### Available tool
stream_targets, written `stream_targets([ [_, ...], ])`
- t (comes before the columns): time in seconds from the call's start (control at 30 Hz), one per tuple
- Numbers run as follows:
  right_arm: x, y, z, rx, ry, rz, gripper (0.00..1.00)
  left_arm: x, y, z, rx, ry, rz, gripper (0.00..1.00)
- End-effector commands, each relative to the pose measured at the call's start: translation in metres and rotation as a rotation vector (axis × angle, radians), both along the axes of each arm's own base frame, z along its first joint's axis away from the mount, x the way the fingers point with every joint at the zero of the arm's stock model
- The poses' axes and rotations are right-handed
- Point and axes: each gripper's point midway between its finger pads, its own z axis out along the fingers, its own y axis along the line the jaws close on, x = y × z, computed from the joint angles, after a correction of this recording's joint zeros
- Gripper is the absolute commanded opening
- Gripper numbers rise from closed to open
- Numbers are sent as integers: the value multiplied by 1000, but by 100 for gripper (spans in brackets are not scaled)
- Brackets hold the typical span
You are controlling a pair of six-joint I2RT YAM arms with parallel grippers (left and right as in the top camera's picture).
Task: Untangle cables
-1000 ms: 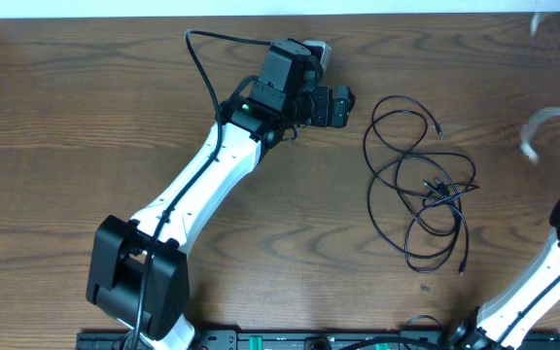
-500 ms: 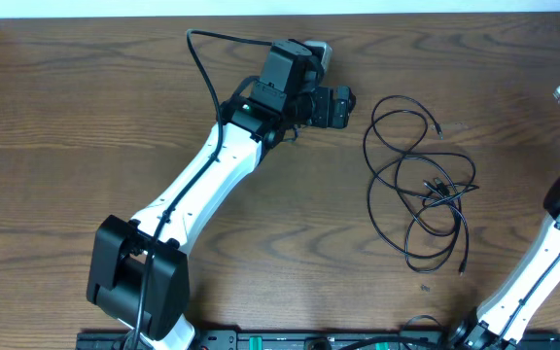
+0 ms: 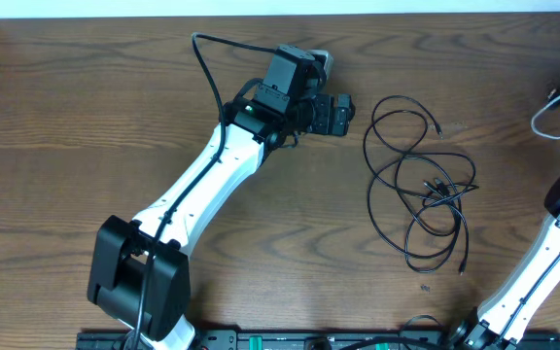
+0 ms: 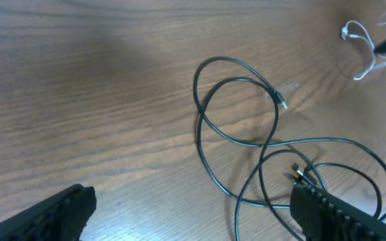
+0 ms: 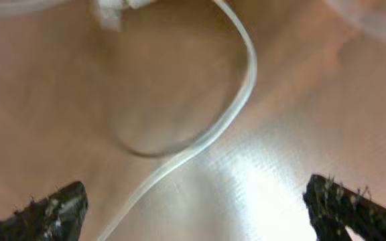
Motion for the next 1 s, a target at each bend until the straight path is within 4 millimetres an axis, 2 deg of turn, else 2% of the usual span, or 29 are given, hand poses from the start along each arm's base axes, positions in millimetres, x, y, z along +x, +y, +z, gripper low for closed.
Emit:
stream_targets([
  [0.0, -16, -11, 28, -99, 47, 1, 99, -1, -2, 5, -2, -13, -23, 98],
  [0.07, -26, -10, 32, -105, 83, -9, 99, -1, -2, 5, -1, -13, -23, 98],
  [0.2, -64, -14, 46, -185, 256, -43, 99, -1, -2, 5, -1, -12, -23, 98],
  [0.3, -85, -27, 62, -310, 359, -102, 99, -1, -2, 5, -1, -12, -23, 98],
  [0.43, -91, -49, 82, -502, 383, -219, 99, -1, -2, 5, -1, -11, -23, 98],
  [0.5, -83, -57, 89, -583, 352, -255, 99, -1, -2, 5, -1, -12, -23, 98],
  [0.57, -70, -57, 90, -609, 308, -257, 99, -1, -2, 5, -1, -12, -23, 98],
  [0.6, -63, -53, 87, -589, 284, -240, 99, -1, -2, 5, -1, -12, -23, 98],
  [0.63, -48, -41, 78, -505, 242, -158, 99, -1, -2, 5, -1, -12, -23, 98],
  [0.7, -3, 12, 56, -213, 79, 123, 99, -1, -2, 5, 3, -17, -29, 98],
  [0.77, 31, 69, 55, 45, -121, 398, 99, -1, -2, 5, 25, -45, -63, 98],
  [0.83, 36, 81, 59, 92, -166, 456, 99, -1, -2, 5, 30, -49, -69, 98],
  [0.97, 35, 83, 70, 79, -187, 518, 99, -1, -2, 5, 30, -50, -69, 98],
])
